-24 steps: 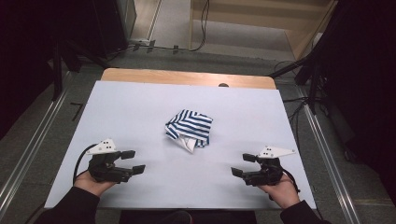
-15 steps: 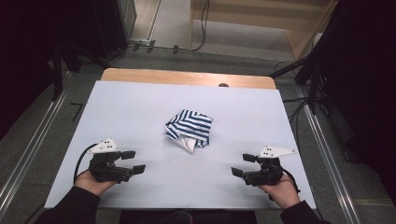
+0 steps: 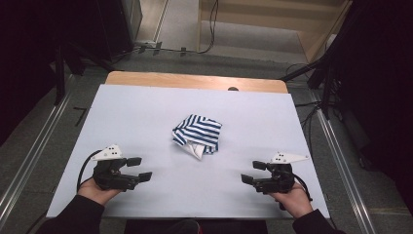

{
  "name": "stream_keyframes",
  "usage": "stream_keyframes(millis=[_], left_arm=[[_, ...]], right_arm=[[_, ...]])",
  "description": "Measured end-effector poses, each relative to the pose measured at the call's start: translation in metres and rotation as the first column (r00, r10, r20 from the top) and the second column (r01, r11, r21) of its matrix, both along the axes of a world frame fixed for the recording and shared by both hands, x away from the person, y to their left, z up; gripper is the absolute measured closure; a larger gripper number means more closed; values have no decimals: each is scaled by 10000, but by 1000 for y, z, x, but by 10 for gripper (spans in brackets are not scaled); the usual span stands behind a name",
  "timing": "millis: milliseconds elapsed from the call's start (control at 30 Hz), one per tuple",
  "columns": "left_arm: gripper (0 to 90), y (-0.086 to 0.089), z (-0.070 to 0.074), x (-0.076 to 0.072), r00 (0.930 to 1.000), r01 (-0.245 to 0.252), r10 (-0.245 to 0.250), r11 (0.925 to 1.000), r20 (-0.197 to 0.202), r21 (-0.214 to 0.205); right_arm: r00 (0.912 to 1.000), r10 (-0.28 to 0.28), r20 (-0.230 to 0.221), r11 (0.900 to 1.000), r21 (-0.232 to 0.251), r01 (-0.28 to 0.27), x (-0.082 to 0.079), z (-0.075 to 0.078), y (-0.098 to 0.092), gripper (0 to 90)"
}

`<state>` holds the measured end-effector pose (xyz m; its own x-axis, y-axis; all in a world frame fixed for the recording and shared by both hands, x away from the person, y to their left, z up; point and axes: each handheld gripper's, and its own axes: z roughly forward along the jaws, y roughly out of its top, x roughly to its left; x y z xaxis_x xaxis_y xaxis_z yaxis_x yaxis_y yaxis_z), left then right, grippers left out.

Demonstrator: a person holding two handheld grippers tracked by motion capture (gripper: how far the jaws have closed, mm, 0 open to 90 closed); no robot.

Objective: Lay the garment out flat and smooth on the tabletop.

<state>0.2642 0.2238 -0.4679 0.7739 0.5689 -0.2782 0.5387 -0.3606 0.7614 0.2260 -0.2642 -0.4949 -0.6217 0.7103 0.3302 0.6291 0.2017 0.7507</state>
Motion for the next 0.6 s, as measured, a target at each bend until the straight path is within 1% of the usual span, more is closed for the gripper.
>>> stream_keyframes(millis=[100, 267, 600], left_arm=[[257, 0, 0, 0, 10000, -16, 16, 10000, 3, 25], [257, 0, -1, 0, 10000, -39, 39, 10000, -20, 15], [257, 0, -1, 0, 10000, -38, 38, 10000, -60, 57]], right_arm=[[10000, 32, -38, 10000, -87, -33, 0, 0, 1, 189], [10000, -17, 31, 10000, -92, 17, 0, 0, 3, 189], [10000, 28, -46, 9999, -156, -29, 1, -1, 3, 189]])
